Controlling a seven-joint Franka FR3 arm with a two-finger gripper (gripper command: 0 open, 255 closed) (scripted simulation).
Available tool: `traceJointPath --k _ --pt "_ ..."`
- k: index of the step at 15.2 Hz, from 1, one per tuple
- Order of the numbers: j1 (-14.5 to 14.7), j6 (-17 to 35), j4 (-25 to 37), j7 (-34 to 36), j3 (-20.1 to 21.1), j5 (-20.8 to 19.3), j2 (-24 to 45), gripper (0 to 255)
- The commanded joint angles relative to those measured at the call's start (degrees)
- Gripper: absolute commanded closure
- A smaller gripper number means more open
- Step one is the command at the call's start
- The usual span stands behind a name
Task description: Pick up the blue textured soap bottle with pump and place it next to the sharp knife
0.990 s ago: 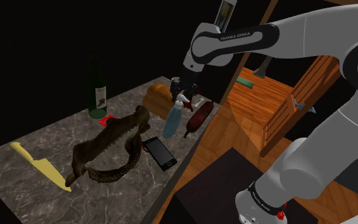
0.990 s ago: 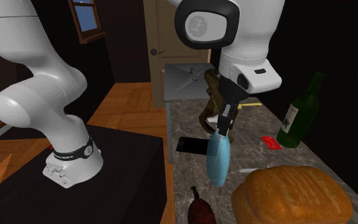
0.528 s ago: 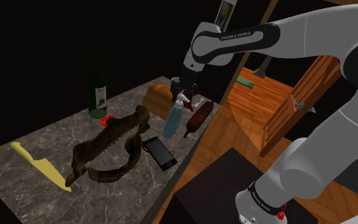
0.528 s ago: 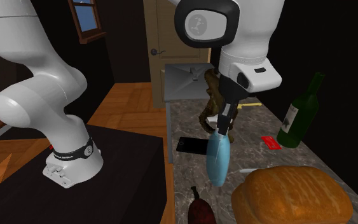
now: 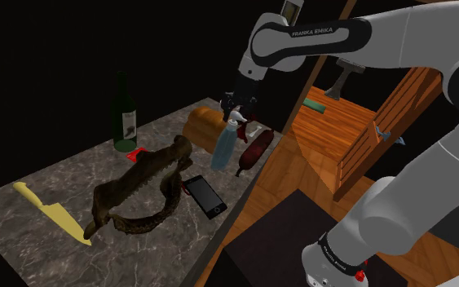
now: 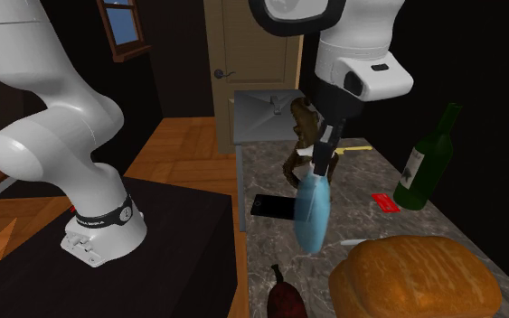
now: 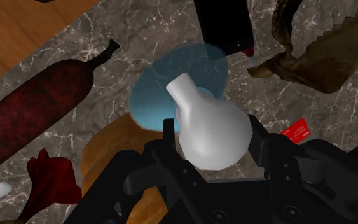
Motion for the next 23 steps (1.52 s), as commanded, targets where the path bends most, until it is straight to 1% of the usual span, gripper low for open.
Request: traceJointPath --k 1,12,23 --pt "0.01 -1.58 1.13 0.32 0.02 -0.11 -0.49 255" --pt "-0.10 -9.86 8.18 1.52 -0.10 -0.60 -1.78 255" --pt "-0.18 -18.25 16.85 2.64 -0.23 -0.85 -1.59 255"
